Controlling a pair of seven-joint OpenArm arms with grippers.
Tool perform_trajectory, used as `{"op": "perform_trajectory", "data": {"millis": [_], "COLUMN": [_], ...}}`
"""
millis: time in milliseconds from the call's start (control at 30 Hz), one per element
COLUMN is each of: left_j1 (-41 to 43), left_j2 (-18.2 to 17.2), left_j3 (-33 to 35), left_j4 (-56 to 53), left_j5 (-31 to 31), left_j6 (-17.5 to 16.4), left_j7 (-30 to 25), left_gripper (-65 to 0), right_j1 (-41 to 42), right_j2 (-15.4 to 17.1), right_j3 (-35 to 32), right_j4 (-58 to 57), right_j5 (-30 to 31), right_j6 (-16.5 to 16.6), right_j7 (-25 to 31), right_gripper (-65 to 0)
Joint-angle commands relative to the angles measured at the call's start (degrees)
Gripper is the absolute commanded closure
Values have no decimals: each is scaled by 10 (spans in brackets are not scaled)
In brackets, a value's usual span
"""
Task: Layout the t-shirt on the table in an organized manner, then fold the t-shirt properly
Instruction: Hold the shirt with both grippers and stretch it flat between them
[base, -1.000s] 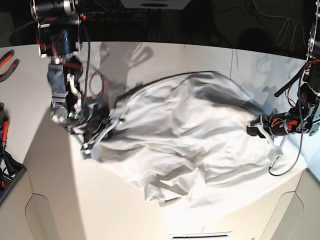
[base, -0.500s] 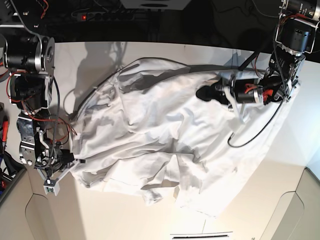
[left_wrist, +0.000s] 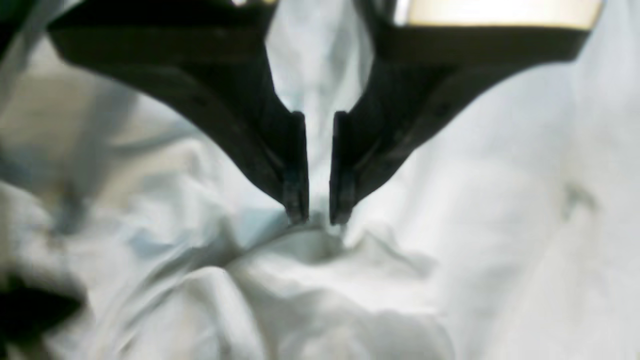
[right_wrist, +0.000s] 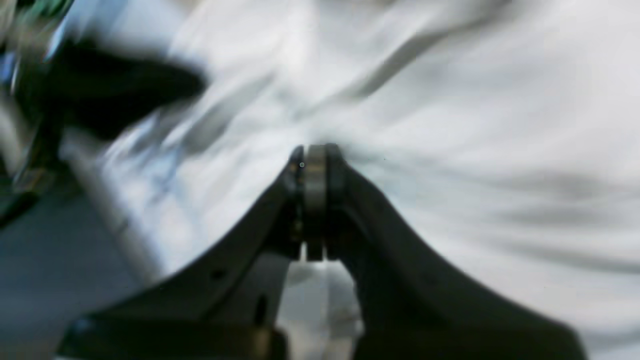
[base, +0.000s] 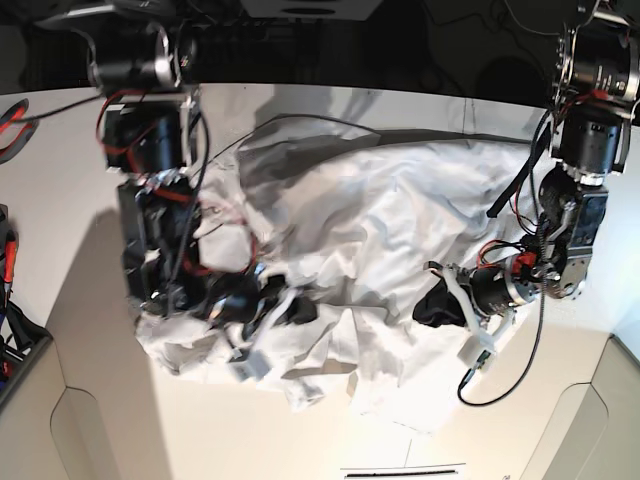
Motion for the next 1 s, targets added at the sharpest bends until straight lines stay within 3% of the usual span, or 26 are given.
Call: {"op": "perform_trajectory", "data": {"millis": [0, 233, 467, 667, 867, 967], "left_j1": [-27, -110, -124, -128, -128, -128], "left_j2": [-4, -1, -12, -18, -19, -24], "left_j3": [15, 109, 110, 110, 110, 110], "left_j4": [-17, -209, -295, -290, -232, -191], "left_j5": [20, 140, 204, 203, 190, 190], "left_j6": [20, 133, 223, 242, 245, 245], "left_j7": [-19, -82, -126, -131, -141, -126], "left_gripper": [-113, -112, -112, -112, -113, -118], "right_j1": [0, -115, -183, -177, -160, -159], "right_j2": [-4, -5, 61, 114, 120, 118], "right_j3": [-7, -57, -57, -57, -45, -35], "right_j4": [10, 9, 9, 14, 100, 186], "right_j5": [9, -66, -69, -64, 21, 51], "right_j6": [2, -7, -14, -16, -7, -3], "right_j7": [7, 24, 38, 77, 55, 34], "right_gripper": [0, 0, 0, 0, 0, -218]}}
